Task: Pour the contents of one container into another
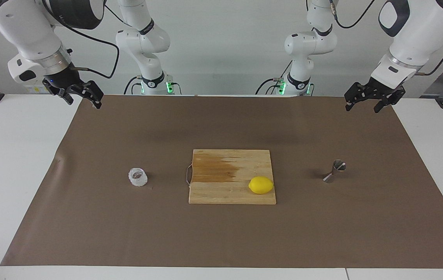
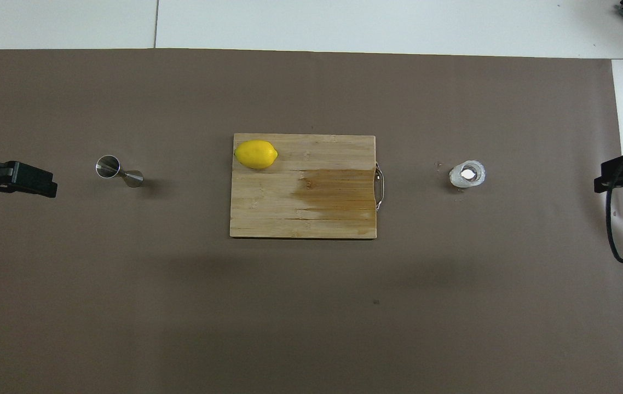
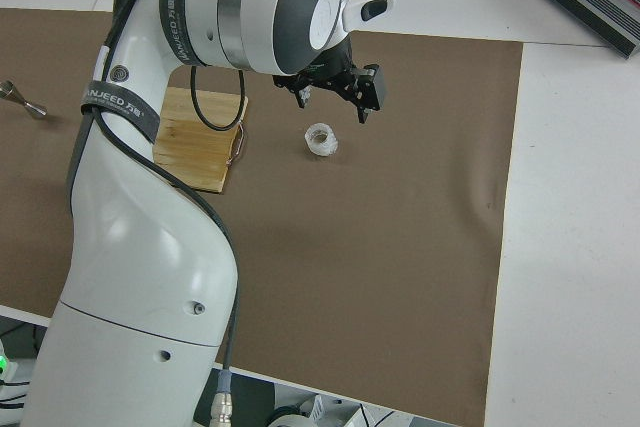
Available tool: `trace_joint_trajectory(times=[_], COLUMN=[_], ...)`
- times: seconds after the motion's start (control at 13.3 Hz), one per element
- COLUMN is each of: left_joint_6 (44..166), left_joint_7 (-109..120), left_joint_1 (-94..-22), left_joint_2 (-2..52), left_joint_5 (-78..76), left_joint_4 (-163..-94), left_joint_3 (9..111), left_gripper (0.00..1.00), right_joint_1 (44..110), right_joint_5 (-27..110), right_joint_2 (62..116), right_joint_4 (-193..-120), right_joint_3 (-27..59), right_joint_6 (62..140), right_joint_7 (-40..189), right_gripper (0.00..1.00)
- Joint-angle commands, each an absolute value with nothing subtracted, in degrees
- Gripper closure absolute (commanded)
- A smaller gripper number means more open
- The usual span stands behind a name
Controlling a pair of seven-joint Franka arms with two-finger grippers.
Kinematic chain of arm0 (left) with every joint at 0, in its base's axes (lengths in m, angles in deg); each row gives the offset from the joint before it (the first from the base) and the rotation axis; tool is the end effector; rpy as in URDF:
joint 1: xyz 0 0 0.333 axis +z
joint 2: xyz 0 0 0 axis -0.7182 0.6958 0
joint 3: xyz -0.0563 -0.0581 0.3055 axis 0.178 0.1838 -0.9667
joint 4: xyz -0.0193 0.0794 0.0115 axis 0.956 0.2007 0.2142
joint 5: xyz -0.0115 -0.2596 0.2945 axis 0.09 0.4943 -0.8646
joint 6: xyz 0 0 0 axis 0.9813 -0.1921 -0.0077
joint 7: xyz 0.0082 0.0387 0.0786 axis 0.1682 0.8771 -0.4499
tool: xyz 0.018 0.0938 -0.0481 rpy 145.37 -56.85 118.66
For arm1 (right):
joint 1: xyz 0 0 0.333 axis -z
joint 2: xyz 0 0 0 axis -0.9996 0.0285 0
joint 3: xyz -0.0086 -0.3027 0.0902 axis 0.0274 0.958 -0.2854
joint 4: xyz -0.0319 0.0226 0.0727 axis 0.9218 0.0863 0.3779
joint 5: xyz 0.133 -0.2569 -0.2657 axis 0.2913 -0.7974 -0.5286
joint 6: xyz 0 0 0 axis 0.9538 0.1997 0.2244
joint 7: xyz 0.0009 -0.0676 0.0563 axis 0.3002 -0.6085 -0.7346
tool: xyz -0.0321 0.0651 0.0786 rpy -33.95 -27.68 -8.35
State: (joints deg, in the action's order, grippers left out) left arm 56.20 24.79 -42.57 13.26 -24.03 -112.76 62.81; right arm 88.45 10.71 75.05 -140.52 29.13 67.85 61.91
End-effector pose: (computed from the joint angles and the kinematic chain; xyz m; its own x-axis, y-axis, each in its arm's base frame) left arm 0.5428 -0.0296 0.6116 0.9926 -0.1145 -0.0397 -0.1131 -0.9929 0.0363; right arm 0.5490 -0.0576 0.6184 0.9797 -0.1772 -0.0940 -0.1764 -0.9842 0.0168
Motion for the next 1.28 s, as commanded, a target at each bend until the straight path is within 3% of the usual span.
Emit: trace_joint_trajectory(times=[0.0,0.83,1.2], left_joint_6=[56.98,56.8,64.35], left_joint_7=[25.78,23.5,4.3], left_joint_1=[-42.3,-41.35,-39.67], left_joint_2=[11.57,10.96,10.08], left_joint_5=[-23.39,-23.57,-21.82], left_joint_4=[-114.85,-114.85,-122.14], left_joint_3=[62.82,62.64,62.73], left_gripper=[0.0,0.0,0.0], right_joint_1=[88.19,88.19,88.19], right_joint_5=[12.07,11.99,11.99], right_joint_2=[74.73,74.73,74.82], right_joint_4=[-141.01,-141.01,-141.01], right_joint_3=[29.55,29.55,29.55], right_joint_6=[68.04,68.04,68.04], right_joint_7=[61.27,61.27,61.27], right_gripper=[0.0,0.0,0.0])
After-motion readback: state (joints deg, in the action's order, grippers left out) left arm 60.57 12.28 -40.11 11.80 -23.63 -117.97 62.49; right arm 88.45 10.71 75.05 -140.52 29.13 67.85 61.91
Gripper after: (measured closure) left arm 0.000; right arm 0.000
